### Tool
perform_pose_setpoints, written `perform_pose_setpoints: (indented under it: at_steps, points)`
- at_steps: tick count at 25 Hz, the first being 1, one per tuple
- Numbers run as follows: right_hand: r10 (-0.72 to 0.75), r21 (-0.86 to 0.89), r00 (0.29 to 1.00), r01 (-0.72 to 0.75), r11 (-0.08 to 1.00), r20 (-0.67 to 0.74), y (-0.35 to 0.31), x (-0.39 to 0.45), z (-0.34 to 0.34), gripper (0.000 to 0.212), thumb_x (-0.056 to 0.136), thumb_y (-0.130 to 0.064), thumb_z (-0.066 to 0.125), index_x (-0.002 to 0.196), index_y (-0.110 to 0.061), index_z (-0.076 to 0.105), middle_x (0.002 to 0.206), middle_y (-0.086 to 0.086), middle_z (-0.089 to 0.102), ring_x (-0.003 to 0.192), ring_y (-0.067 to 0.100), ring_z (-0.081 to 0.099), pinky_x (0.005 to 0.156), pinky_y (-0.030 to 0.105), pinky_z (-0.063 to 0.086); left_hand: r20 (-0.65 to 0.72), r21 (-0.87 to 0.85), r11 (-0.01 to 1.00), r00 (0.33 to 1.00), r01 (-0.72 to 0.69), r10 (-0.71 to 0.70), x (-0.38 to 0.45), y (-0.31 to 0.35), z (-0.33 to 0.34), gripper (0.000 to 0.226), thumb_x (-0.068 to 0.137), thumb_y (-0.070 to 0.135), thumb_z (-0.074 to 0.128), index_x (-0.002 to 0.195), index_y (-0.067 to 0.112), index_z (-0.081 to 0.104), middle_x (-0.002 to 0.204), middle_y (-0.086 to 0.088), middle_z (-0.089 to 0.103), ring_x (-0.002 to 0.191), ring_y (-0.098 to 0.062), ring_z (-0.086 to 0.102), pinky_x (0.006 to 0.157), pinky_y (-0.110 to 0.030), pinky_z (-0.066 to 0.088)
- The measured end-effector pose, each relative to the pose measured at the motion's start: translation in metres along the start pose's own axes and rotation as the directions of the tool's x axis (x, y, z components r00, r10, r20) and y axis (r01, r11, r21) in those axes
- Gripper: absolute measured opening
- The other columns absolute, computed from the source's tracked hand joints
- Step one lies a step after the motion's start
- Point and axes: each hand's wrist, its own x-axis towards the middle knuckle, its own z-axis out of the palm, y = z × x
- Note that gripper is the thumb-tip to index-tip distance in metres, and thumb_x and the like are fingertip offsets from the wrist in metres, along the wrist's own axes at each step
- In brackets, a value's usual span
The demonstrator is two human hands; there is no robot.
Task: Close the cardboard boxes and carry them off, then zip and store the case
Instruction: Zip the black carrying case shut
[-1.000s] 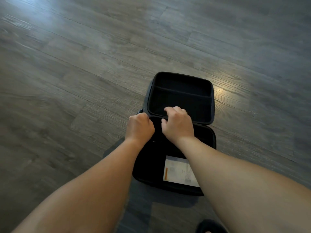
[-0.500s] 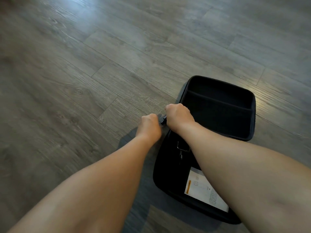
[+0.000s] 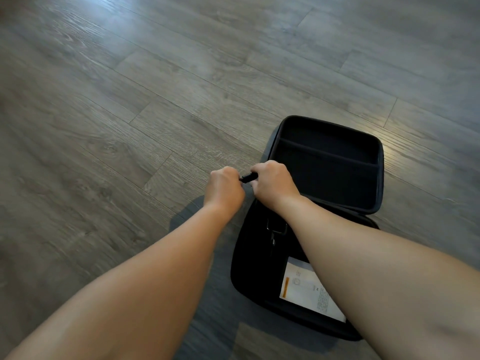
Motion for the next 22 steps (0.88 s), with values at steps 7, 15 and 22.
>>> perform_pose_setpoints:
  at_steps: [7, 15, 22]
  points:
    - [0.090, 0.109, 0.979, -0.070, 0.992, -0.186, 0.050, -0.031, -0.037, 0.033, 0.093, -0.019, 0.069, 0.126, -0.013, 0.070, 0.116, 0.012, 0.062, 0.107, 0.028, 0.060, 0.091, 0.037, 0.051, -0.019, -0.030, 0.975, 0.975, -0.222, 0.222, -0.001, 0.053, 0.010, 0.014, 0.093, 0.013, 0.061, 0.088, 0.010, 0.073, 0.076, -0.007, 0.065, 0.070, -0.021, 0.058, 0.060, -0.029, 0.044]
    - [0.319, 0.178, 0.921, -0.283, 0.942, -0.224, 0.129, -0.116, -0.053, 0.025, 0.086, -0.017, 0.076, 0.111, -0.018, 0.078, 0.107, 0.001, 0.076, 0.102, 0.016, 0.068, 0.090, 0.026, 0.052, 0.122, -0.095, 0.936, 0.929, -0.340, 0.350, -0.043, 0.118, 0.061, 0.010, 0.092, 0.019, 0.064, 0.097, 0.016, 0.072, 0.086, -0.004, 0.066, 0.078, -0.022, 0.063, 0.070, -0.034, 0.055]
    - [0.379, 0.101, 0.914, -0.368, 0.924, -0.141, 0.151, -0.144, -0.044, 0.026, 0.089, -0.025, 0.074, 0.113, -0.019, 0.076, 0.106, -0.001, 0.074, 0.103, 0.018, 0.066, 0.085, 0.027, 0.052, 0.220, -0.070, 0.928, 0.902, -0.366, 0.372, -0.065, 0.123, 0.081, 0.011, 0.092, 0.020, 0.064, 0.091, 0.017, 0.075, 0.085, -0.002, 0.069, 0.079, -0.020, 0.067, 0.072, -0.036, 0.060]
